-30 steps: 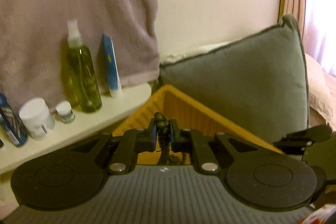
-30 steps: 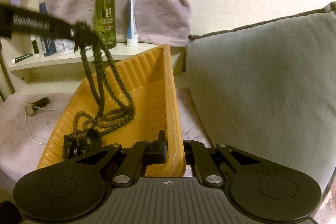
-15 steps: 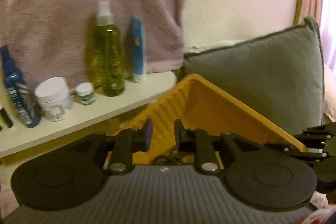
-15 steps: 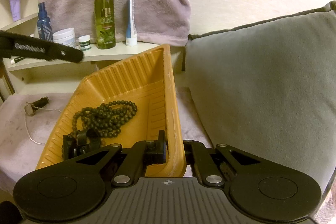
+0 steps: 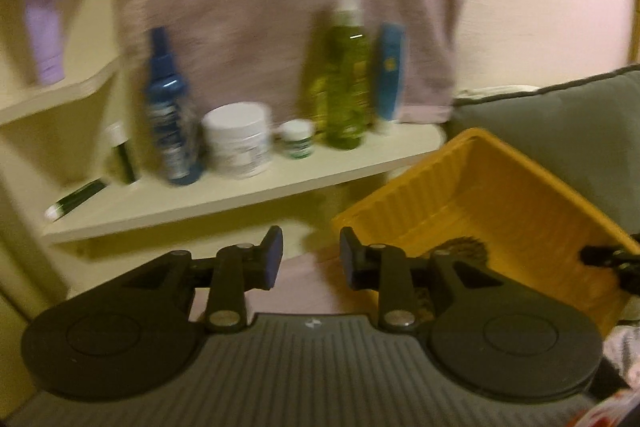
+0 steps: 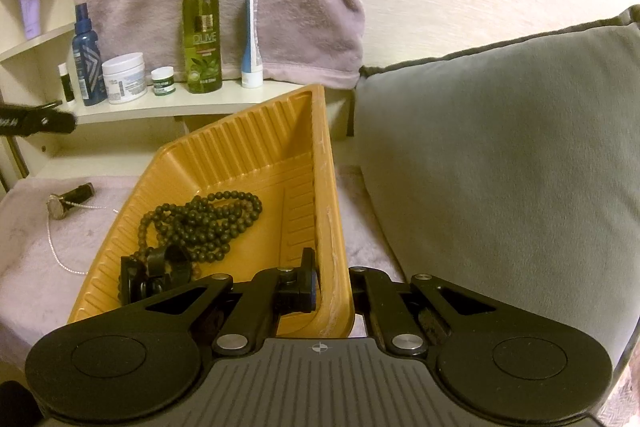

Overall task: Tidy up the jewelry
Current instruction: 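Return the left gripper to the pile and grasp the silver chain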

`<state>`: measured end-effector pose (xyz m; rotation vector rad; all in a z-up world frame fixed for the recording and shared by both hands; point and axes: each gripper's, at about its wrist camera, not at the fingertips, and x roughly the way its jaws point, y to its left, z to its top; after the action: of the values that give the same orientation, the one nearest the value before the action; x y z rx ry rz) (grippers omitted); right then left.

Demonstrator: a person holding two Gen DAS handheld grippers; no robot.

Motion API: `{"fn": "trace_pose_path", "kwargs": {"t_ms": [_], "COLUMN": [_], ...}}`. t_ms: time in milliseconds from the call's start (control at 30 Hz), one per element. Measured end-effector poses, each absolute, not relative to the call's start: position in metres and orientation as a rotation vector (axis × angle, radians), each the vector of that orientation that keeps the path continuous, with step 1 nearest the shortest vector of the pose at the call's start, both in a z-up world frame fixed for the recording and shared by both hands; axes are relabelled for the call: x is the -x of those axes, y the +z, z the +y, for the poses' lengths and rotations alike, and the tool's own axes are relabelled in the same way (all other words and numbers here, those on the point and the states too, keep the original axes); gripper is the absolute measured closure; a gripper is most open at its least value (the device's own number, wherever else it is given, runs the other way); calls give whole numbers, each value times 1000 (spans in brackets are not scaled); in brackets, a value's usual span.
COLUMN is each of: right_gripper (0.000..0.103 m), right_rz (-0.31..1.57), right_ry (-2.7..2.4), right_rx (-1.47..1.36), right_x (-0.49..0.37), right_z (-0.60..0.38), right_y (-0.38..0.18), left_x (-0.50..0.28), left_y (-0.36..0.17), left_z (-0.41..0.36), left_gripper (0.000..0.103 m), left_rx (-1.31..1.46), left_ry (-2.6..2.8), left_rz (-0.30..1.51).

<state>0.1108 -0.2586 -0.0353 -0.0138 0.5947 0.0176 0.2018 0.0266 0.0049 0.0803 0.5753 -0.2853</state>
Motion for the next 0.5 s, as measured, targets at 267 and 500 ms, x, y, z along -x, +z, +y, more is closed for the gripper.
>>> {"fn": "trace_pose_path", "kwargs": {"t_ms": [267, 500], "right_gripper": [98, 98], "right_rz": [593, 596], "right_ry": [18, 17], "right_rx": [17, 21], "right_x": [-110, -110], "right_z": [-257, -257], "right_y": [-35, -36], "left_x": [-192, -179], "left_y": [-16, -38], "left_z": [76, 97], "left_gripper": [67, 65], "left_rx": [-64, -60], "left_ry": [-129, -58], "left_rz": [596, 641]}}
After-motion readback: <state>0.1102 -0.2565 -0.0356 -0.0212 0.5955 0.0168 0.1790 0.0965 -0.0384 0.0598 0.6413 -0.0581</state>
